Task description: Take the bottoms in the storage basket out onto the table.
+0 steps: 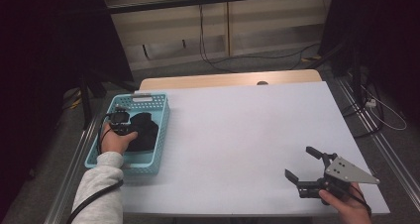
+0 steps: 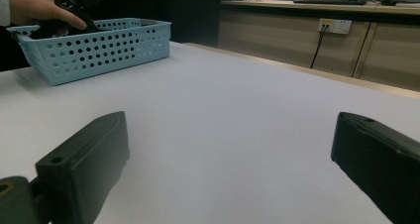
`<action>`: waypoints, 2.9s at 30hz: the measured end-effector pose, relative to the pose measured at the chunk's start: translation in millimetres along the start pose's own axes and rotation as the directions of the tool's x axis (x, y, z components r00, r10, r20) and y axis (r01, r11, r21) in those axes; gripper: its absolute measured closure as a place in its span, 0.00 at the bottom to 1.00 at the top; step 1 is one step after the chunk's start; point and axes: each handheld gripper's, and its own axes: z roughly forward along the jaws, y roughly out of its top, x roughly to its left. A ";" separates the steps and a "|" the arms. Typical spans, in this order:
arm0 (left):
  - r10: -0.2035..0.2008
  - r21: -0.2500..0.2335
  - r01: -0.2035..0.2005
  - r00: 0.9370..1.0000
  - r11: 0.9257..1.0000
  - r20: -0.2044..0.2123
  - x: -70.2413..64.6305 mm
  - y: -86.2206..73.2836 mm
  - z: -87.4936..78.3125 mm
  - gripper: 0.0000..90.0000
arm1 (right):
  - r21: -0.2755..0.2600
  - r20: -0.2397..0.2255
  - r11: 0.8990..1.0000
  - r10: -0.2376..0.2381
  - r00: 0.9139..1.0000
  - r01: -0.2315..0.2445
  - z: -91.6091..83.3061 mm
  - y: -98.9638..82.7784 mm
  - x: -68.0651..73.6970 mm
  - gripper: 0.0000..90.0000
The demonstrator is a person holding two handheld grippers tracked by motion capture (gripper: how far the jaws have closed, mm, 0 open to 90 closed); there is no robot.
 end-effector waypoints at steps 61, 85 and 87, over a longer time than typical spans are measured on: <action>0.175 -0.311 -0.101 0.959 0.945 0.222 -81.3 61.0 -101.6 0.69 | 0.016 0.011 1.000 0.003 1.000 -0.003 2.6 -1.2 -2.1 0.01; 0.348 -0.348 -0.211 0.849 0.913 0.399 -182.6 17.9 -65.0 0.69 | 0.020 0.012 1.000 -0.001 1.000 0.001 8.4 0.3 -1.7 0.01; 0.355 -0.345 -0.217 0.840 0.913 0.410 -188.7 11.6 -56.4 0.68 | 0.021 0.009 1.000 -0.004 1.000 0.004 9.2 0.8 -1.1 0.01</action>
